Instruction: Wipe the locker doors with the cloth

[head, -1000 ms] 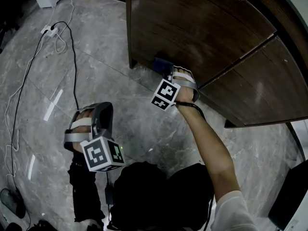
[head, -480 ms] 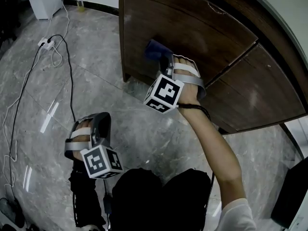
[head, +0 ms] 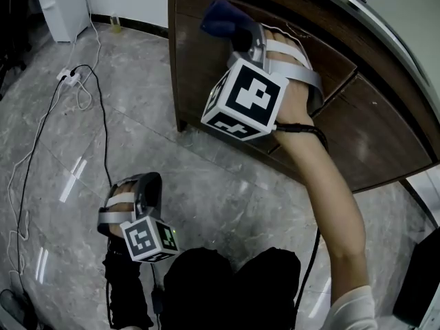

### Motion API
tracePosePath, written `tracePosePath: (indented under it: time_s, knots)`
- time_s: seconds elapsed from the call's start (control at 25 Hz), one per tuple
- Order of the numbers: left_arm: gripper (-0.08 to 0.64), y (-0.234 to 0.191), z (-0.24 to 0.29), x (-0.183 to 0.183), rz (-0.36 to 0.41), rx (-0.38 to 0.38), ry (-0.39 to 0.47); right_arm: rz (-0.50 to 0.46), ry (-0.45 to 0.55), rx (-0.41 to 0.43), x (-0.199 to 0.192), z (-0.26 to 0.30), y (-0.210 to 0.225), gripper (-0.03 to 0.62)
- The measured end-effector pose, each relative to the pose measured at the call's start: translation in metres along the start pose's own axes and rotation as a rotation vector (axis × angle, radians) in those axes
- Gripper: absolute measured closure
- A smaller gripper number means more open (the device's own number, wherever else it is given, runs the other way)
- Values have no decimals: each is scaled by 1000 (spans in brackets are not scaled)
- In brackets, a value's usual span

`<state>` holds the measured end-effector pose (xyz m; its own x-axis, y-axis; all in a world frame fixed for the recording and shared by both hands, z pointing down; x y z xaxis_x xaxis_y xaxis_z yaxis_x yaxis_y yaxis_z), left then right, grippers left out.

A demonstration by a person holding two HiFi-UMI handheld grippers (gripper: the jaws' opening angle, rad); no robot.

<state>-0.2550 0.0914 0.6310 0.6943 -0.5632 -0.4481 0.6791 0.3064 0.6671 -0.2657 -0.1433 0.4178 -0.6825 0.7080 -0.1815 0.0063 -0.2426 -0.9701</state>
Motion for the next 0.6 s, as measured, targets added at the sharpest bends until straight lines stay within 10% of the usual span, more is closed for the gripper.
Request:
tracePosePath:
  time_s: [0.24, 0.6]
  knots:
    - [558, 0, 0, -1, -2, 3, 5, -7, 18, -29, 11, 4, 18, 522]
    - [558, 2, 1, -17, -15, -7, -18, -61, -26, 98, 5, 37, -94, 522]
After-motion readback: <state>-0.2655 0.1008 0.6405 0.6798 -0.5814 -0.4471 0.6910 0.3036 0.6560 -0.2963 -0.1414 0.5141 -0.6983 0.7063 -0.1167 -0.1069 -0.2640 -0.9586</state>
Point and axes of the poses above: the fingertips, and each gripper's own axes: z forward along the fingers, y to its right, x out of its top, the point moved 5 cm from there along -z, backward along the fingers, and after that the axes turned 6 degrees about y, right-handed, at the moved point
